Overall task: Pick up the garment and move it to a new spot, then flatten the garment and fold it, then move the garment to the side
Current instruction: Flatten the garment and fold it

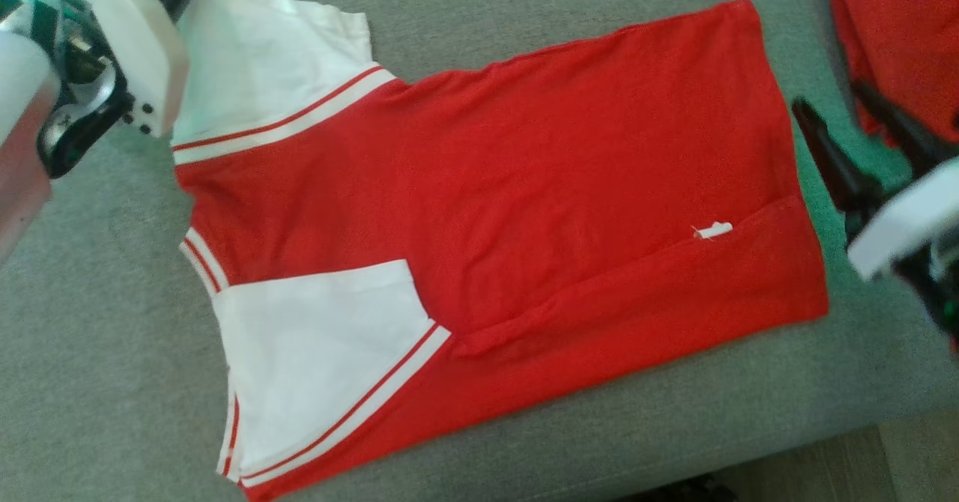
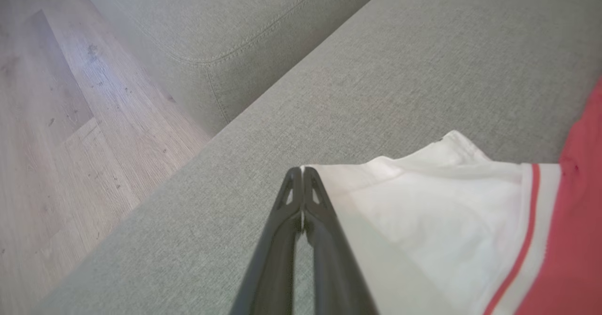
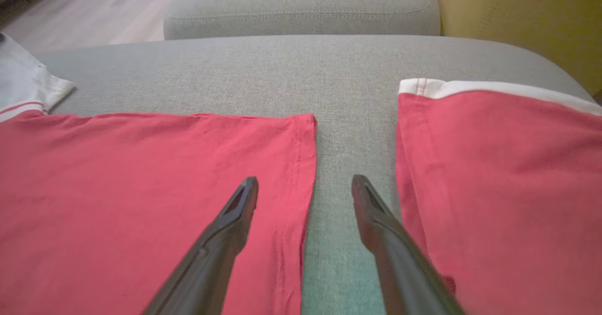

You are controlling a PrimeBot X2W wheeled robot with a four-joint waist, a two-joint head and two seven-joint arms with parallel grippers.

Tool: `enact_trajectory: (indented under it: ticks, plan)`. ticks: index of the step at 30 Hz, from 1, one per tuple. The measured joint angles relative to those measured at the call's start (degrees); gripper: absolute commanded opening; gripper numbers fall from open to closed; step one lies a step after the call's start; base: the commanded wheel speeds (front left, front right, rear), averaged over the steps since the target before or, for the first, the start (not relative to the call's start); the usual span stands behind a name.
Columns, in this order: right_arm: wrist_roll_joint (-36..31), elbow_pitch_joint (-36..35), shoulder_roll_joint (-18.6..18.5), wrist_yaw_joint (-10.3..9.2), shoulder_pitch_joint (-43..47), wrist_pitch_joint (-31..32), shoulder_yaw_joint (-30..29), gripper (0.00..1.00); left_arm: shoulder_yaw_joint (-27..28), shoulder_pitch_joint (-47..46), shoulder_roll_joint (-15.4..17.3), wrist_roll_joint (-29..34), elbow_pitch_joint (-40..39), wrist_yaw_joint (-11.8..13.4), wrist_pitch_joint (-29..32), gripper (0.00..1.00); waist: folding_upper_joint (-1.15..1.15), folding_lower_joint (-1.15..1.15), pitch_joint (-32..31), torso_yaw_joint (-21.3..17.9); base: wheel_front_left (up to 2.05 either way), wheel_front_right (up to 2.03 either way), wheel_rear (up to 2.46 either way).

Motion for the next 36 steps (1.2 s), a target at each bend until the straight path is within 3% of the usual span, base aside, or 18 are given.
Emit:
enact_trajectory:
  ticks: [8, 24, 27, 29, 31, 36]
  plan:
    - [-0.01, 15.67, -0.04, 0.0, -18.57, 12.45, 10.39, 1.0, -4.13, -1.9, -0.74, -0.49, -2.94, 0.0, -2.52, 0.0, 0.0, 0.0, -1.15, 2.95, 0.0, 0.0, 0.0]
    - [6.49, 28.86, 2.81, 0.0, -28.82, 10.54, 17.03, 0.99, -5.35, -2.16, -0.81, -0.58, -5.44, 0.0, -2.53, 0.0, 0.0, 0.0, -0.57, 5.04, 0.0, 0.0, 0.0]
    - [7.15, 30.15, 2.76, 0.0, -29.88, 9.81, 18.01, 0.71, -5.39, -2.65, -0.82, -0.58, -5.43, 0.0, -2.54, 0.0, 0.0, 0.01, -0.34, 5.31, 0.0, 0.0, 0.0]
    - [7.32, 30.84, 2.56, 0.0, -30.26, 9.31, 18.78, 0.57, -5.39, -2.8, -0.85, -0.58, -5.44, 0.0, -2.53, 0.0, 0.0, 0.0, -0.19, 5.43, 0.0, 0.0, 0.0]
    - [7.76, 31.62, 2.3, 0.0, -30.59, 9.1, 19.24, 0.49, -5.39, -2.8, -0.9, -0.58, -5.43, 0.0, -2.54, 0.0, 0.0, 0.0, 0.01, 5.57, 0.0, 0.0, 0.0]
    - [8.13, 33.14, 1.79, 0.0, -31.72, 8.69, 20.46, 0.45, -5.39, -2.81, -1.16, -0.58, -5.42, 0.0, -2.59, 0.0, 0.0, 0.0, 0.39, 5.97, 0.0, 0.0, 0.0]
